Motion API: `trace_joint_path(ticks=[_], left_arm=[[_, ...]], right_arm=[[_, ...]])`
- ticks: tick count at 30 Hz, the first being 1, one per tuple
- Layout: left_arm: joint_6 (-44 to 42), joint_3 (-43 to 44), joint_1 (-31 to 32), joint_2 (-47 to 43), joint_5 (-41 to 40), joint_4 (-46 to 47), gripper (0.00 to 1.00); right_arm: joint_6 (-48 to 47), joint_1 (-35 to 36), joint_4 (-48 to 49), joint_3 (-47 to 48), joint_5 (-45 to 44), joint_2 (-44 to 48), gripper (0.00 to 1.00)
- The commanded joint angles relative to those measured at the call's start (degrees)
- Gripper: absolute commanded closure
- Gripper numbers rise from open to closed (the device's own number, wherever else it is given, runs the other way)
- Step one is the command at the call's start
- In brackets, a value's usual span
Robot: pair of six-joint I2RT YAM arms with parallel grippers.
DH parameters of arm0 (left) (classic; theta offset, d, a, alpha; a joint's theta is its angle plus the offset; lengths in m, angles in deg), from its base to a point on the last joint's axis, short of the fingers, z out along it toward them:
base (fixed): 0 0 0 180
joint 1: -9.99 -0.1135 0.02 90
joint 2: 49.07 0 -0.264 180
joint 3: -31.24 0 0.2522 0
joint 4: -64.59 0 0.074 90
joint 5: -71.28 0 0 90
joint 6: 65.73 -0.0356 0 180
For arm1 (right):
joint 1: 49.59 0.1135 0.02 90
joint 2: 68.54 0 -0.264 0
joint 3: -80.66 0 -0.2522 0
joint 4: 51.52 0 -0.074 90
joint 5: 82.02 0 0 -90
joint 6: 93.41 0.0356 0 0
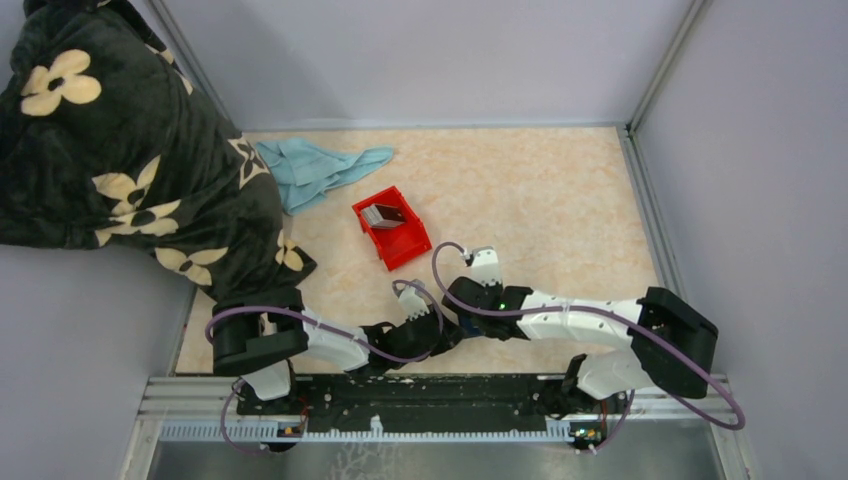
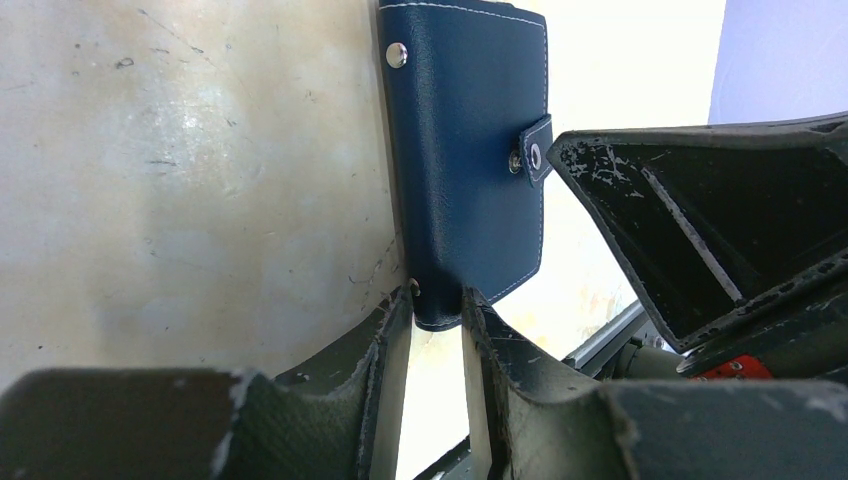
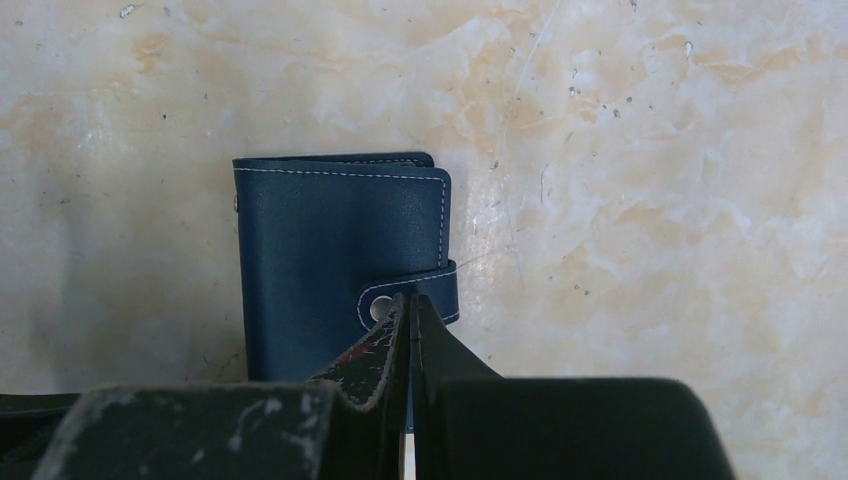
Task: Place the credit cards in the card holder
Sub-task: Close the card holder at the center of the board.
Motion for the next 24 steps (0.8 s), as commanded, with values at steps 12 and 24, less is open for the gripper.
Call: trace_joint_path(ticks=[12, 24], left_arm=[[-2.0, -2.6, -0.3, 4.4, 1.7, -14.2, 0.66], [-1.9, -2.4, -0.3, 5.0, 1.9, -14.1, 0.66]], right_arm=[[0.6, 0.9, -2.4, 3.7, -5.7, 6.3, 1.00], [3.4, 2.2, 6.3, -1.8, 1.5, -0.4, 1.00]])
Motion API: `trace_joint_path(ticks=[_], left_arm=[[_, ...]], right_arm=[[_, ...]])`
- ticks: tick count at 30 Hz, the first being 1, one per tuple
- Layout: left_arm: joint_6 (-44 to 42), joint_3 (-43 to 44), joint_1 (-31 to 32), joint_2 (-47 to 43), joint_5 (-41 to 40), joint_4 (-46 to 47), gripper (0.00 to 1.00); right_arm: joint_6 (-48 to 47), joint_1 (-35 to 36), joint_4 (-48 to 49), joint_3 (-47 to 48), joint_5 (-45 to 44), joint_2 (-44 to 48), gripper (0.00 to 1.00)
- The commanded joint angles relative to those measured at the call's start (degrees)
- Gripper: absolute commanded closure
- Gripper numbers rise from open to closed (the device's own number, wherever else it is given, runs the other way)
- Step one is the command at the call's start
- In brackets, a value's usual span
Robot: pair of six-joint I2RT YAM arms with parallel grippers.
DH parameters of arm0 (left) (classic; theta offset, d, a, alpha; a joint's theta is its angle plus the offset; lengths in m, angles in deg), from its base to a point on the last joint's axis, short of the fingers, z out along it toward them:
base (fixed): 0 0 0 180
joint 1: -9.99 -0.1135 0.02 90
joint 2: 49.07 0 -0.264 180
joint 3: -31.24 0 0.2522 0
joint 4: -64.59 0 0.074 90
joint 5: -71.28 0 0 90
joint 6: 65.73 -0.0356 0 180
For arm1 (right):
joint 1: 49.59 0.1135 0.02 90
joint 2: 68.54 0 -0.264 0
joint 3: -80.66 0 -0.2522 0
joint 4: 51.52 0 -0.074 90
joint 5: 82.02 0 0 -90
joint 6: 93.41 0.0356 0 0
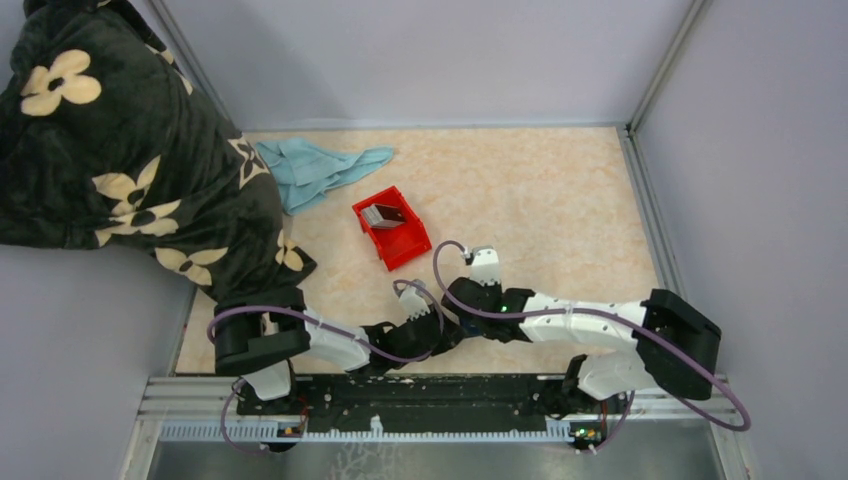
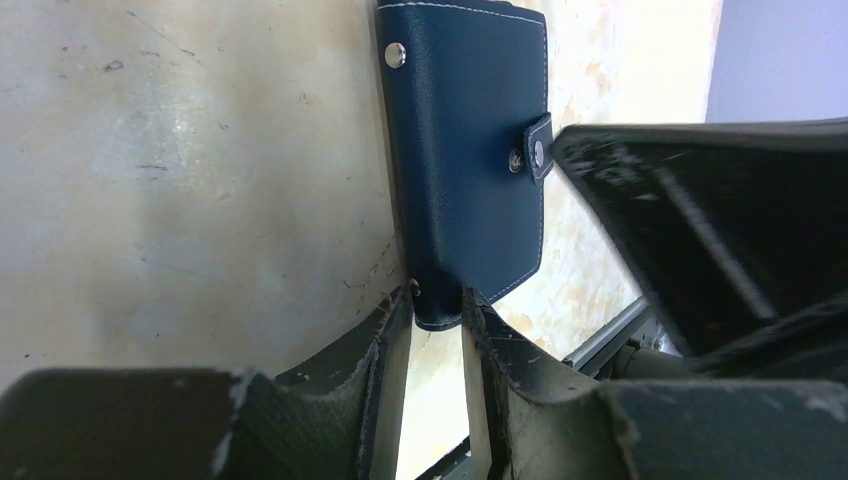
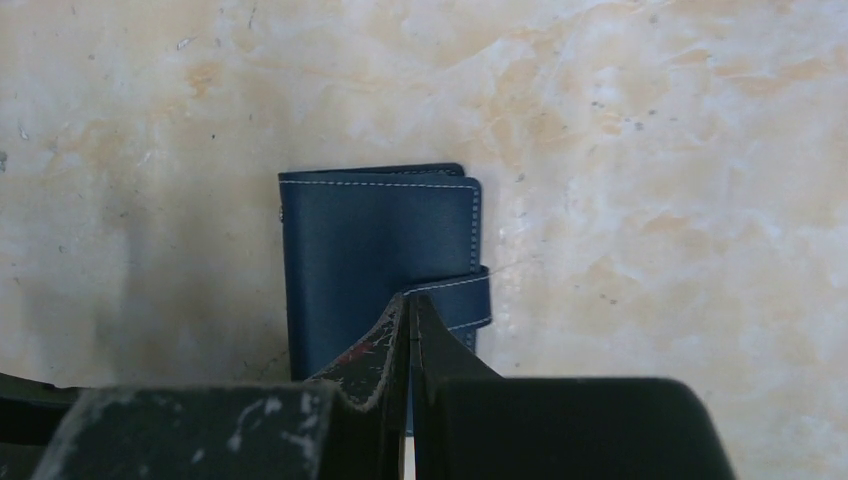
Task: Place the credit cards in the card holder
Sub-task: Close the card holder at the center of the board.
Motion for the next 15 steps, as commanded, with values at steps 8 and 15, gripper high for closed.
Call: trace_joint_path(ticks=[8, 15], left_arm=[[-2.2, -2.3, -0.3, 4.8, 1.9, -14.4, 0.66], [-2.4, -2.3, -0.3, 4.4, 1.8, -14.8, 0.66]], right_arm=[[4.1, 2.3, 4.9, -2.7, 2.2, -3.5, 1.00], [-1.4, 2.4, 4.1, 0.8, 0.7, -0.5, 1.00]])
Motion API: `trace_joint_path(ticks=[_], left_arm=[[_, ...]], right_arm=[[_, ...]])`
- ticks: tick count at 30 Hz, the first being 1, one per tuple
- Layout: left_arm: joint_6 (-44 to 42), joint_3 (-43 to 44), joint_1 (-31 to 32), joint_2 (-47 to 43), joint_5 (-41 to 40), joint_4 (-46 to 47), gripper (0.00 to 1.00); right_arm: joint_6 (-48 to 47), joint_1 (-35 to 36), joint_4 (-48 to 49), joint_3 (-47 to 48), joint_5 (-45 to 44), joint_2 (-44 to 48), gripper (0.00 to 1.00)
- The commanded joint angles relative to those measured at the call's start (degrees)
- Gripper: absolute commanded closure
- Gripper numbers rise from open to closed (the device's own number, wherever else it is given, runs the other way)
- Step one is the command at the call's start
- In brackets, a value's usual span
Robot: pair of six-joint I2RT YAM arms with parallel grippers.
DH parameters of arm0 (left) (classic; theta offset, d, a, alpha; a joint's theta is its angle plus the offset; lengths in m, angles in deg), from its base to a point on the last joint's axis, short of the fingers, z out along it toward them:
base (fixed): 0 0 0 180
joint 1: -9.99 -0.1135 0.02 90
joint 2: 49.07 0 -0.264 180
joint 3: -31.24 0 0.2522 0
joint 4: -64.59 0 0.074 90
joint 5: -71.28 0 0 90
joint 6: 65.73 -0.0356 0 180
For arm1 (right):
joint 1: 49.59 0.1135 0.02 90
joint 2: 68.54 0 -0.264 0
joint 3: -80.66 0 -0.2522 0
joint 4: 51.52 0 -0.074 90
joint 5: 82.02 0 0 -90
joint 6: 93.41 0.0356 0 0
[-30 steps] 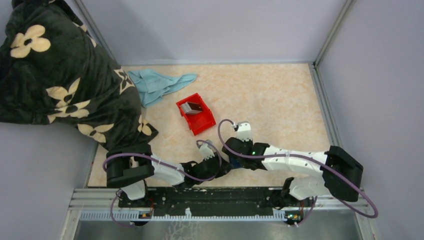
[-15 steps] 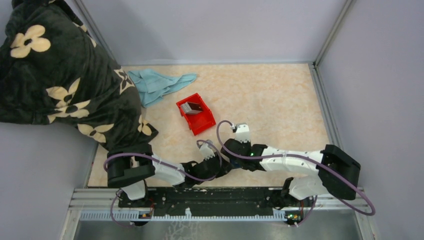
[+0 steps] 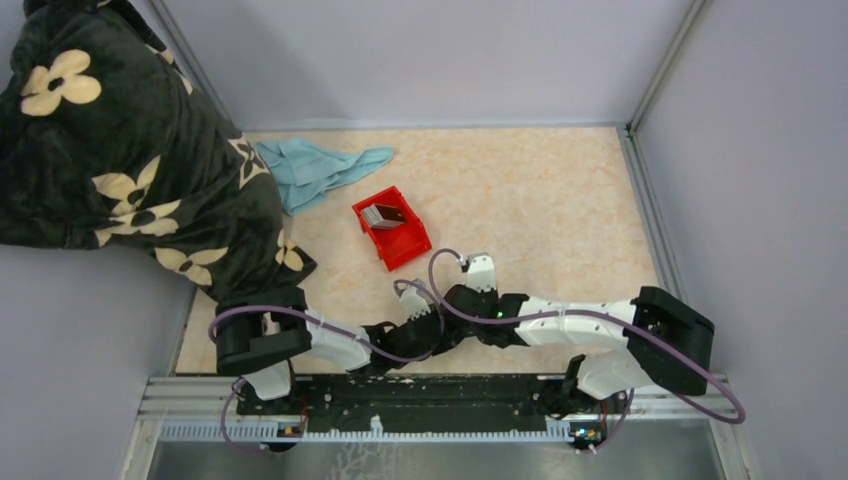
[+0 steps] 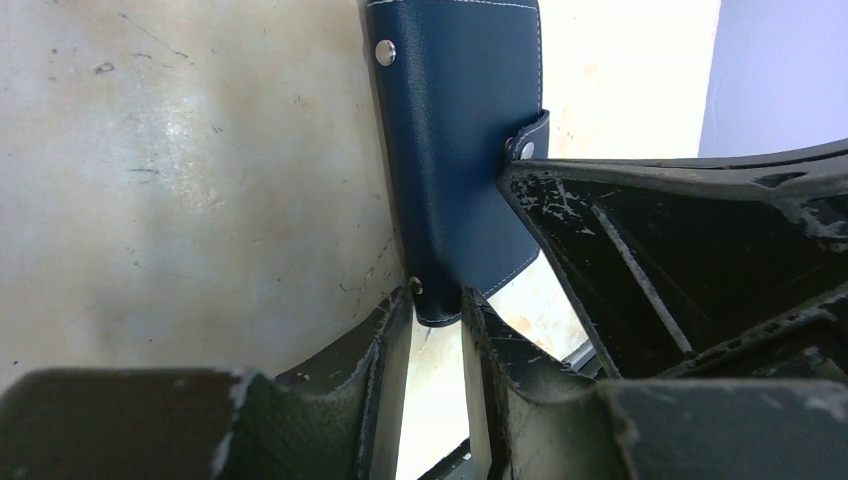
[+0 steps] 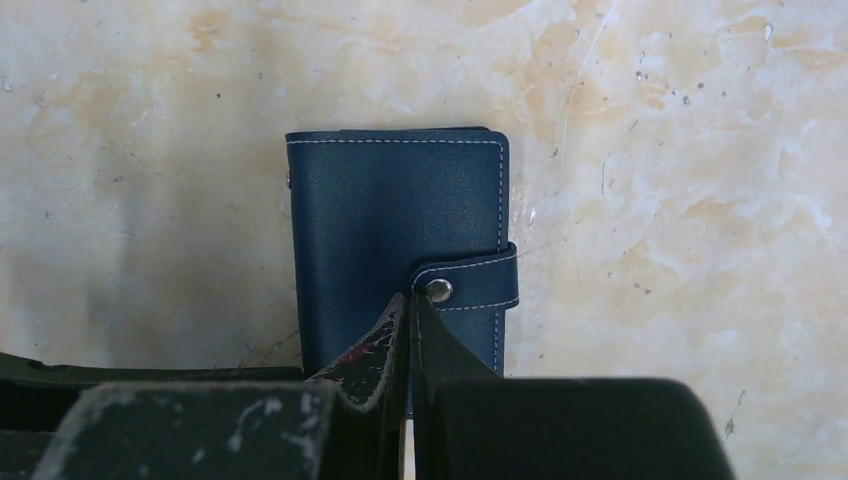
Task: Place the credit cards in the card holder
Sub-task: Close the card holder at the center of the board.
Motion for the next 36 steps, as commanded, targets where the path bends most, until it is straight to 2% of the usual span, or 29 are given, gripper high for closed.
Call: trace_joint_path(ticks=[1, 3, 8, 15, 19, 36], left_arm=[[-2.4, -2.8, -0.3, 3.7, 1.7, -15.3, 0.66], [-2.3, -2.8, -0.3, 3.6, 1.7, -15.4, 0.66], [-2.6, -2.7, -0.3, 3.7, 1.8, -15.3, 0.66], [-2.8, -2.7, -0.3, 3.5, 1.8, -15.4, 0.66], [-2.8, -2.7, -0.3, 3.5, 1.8, -15.3, 0.66], [-2.2, -3.3, -0.3, 4.1, 2.1, -14.4, 0.66]], right_arm=[[-3.8, 0.4, 0.6, 3.4, -1.2, 3.5, 1.00], [-4.7, 0.7, -0.3, 4.5, -2.0, 4.6, 1.00], [-5.7, 0.9, -2.5, 6.1, -3.6, 6.0, 0.90], [-4.1, 0.8, -5.7, 6.7, -4.3, 3.2, 0.68], [-3.4, 0.9, -7.7, 7.6, -4.5, 0.1, 0.67], [-4.2, 1.0, -6.1, 7.5, -4.3, -3.3, 0.69]])
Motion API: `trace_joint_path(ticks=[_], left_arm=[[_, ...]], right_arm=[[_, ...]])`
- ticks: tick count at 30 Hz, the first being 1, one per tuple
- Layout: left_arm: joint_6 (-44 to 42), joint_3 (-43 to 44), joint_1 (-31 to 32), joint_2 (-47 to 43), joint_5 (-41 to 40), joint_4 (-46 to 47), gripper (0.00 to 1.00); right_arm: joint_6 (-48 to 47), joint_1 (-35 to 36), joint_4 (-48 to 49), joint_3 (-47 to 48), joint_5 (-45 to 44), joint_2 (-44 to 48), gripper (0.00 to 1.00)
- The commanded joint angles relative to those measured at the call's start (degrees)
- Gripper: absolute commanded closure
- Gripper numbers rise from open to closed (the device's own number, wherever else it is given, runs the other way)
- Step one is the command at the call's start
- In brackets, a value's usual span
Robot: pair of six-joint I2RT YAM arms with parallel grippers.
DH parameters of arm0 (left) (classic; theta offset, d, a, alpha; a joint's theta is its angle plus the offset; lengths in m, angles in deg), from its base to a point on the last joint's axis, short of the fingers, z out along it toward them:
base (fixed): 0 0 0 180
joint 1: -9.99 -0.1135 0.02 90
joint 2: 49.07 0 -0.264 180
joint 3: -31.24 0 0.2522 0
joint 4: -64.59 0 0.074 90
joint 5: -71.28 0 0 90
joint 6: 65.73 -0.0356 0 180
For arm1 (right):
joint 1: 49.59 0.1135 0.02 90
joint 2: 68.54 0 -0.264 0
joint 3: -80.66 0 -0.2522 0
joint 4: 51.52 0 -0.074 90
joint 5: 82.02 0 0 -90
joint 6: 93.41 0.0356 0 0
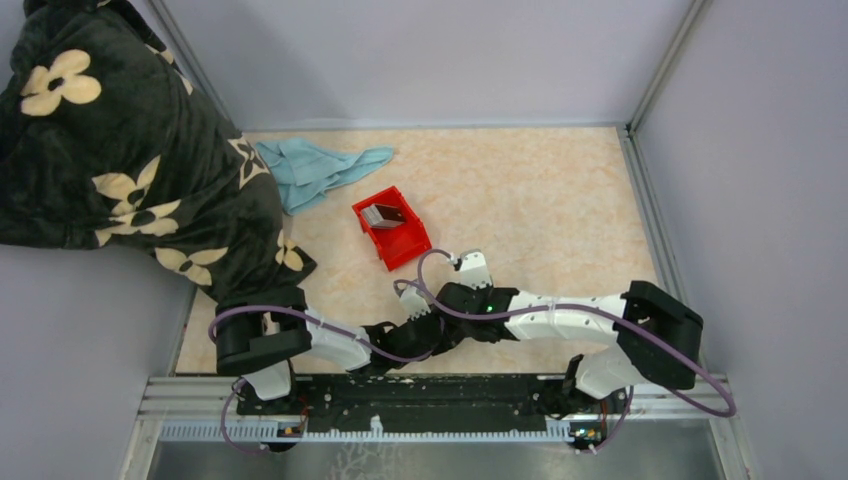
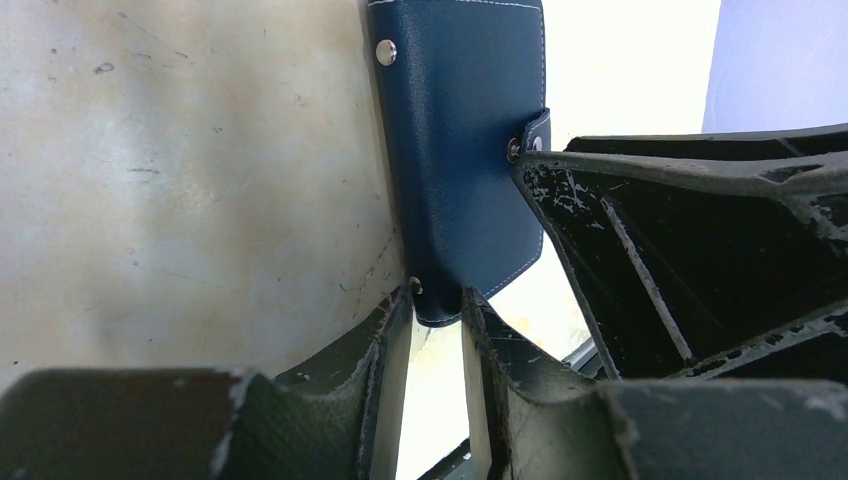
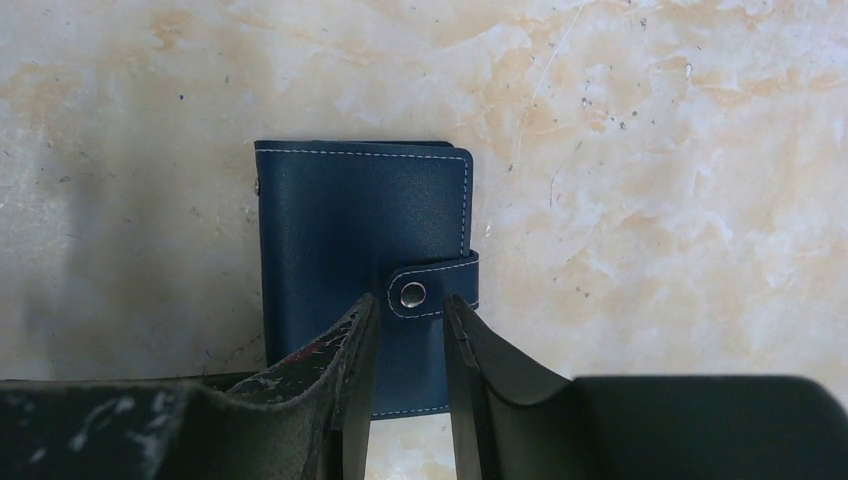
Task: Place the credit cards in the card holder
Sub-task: Close the card holder at the center of the board.
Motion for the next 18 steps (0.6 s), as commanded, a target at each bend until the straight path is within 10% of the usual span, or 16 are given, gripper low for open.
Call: trace_joint_path(ticks=[1, 18], left_arm=[[-2.2, -3.3, -0.3, 4.1, 2.1, -14.5, 0.66], [-1.9, -3.7, -0.3, 4.5, 2.4, -13.7, 0.66]], right_arm=[[0.0, 0.5, 0.9, 2.5, -0.9, -0.5, 0.69], [-0.6, 0.5, 1.0, 3.3, -1.7, -3.1, 0.73]])
